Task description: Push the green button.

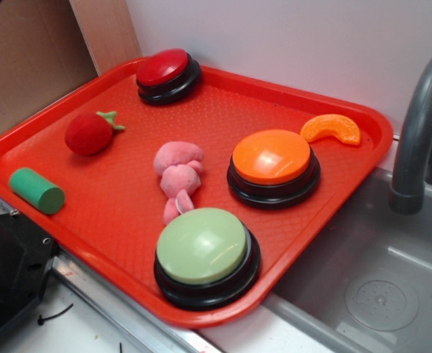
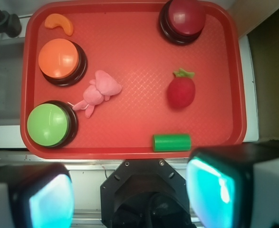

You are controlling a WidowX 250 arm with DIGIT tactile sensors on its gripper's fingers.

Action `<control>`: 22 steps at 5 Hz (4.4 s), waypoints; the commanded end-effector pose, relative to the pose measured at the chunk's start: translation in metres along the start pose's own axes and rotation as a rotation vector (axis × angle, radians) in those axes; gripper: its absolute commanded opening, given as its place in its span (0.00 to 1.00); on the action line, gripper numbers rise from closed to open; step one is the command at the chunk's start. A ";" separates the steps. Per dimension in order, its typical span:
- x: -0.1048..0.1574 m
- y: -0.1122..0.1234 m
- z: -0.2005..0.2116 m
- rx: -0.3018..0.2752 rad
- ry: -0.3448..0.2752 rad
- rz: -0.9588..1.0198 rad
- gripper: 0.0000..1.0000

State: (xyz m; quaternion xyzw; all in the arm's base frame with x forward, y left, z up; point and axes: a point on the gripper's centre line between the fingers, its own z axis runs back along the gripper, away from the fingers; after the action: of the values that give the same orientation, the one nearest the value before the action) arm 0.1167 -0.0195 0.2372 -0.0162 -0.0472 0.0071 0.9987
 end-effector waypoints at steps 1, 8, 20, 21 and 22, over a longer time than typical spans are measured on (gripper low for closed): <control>0.000 0.000 0.000 0.000 0.000 0.000 1.00; 0.017 -0.140 -0.155 0.045 0.091 -0.167 1.00; 0.032 -0.122 -0.107 -0.022 0.079 -0.283 1.00; 0.030 -0.119 -0.101 -0.025 0.068 -0.279 1.00; 0.029 -0.116 -0.092 -0.048 0.052 -0.289 1.00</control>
State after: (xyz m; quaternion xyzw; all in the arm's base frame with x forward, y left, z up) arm 0.1464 -0.1347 0.1386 -0.0153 0.0008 -0.1446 0.9894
